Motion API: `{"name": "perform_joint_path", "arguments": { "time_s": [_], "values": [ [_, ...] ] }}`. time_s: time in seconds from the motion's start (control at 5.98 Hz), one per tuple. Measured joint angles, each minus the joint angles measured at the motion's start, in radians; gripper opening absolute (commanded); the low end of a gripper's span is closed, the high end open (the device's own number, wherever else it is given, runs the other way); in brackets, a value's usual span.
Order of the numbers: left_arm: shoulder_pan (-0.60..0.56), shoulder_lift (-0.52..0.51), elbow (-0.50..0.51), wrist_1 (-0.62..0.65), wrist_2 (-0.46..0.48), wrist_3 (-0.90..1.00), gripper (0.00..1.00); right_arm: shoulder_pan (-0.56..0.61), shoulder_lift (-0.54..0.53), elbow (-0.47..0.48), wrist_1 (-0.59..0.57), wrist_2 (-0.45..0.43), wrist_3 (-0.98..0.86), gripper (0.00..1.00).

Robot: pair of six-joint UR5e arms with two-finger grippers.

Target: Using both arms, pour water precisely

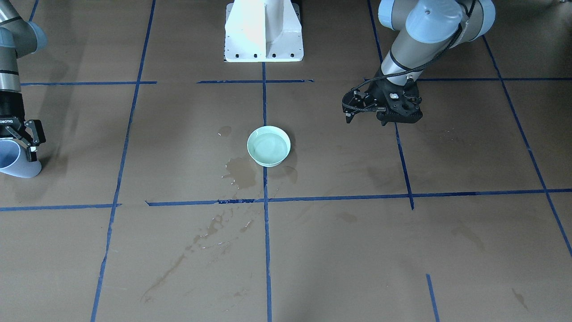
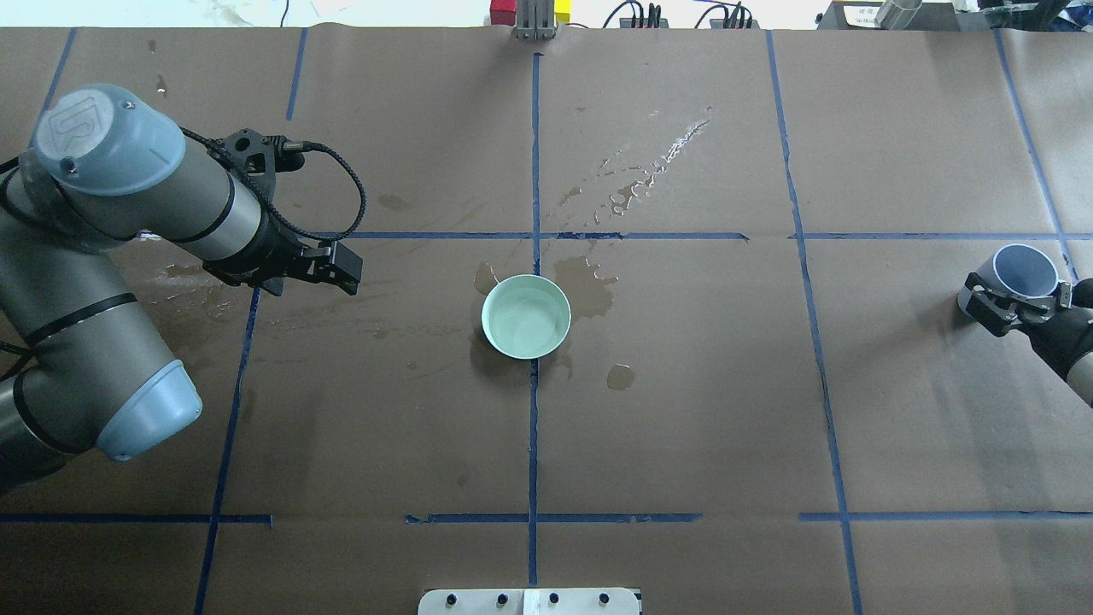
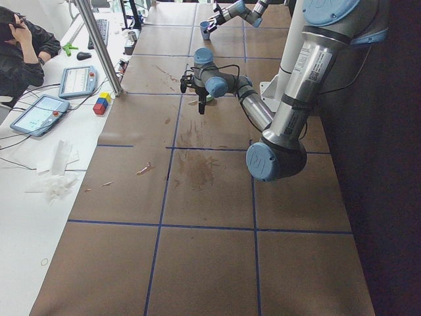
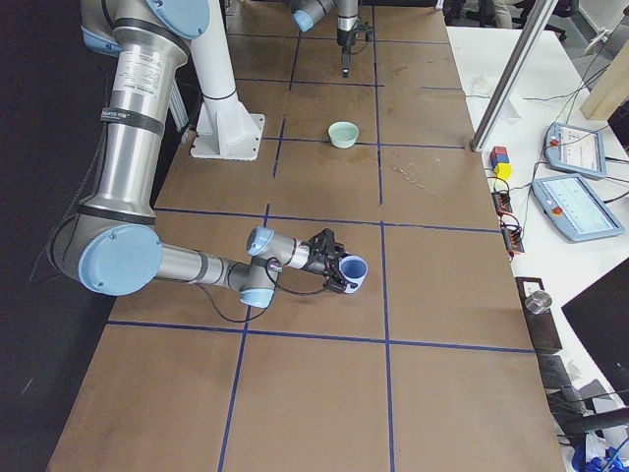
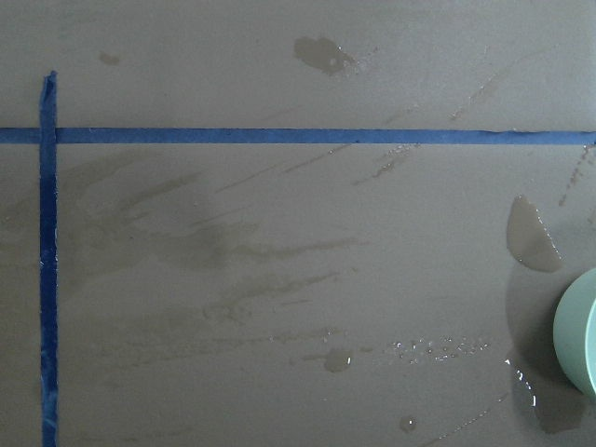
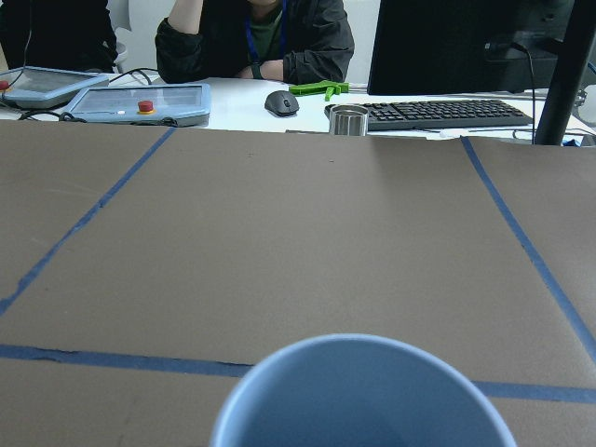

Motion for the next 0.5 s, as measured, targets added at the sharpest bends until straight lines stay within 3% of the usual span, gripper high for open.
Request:
{"name": "perform_joint_path", "arguments": {
  "time_s": [0.5],
  "values": [
    [0.000, -0.002, -0.003, 0.001, -0.001, -0.001, 1.00, -0.004, -0.007, -0.065, 0.104, 0.013, 0.004, 0.98]
  ]
}}
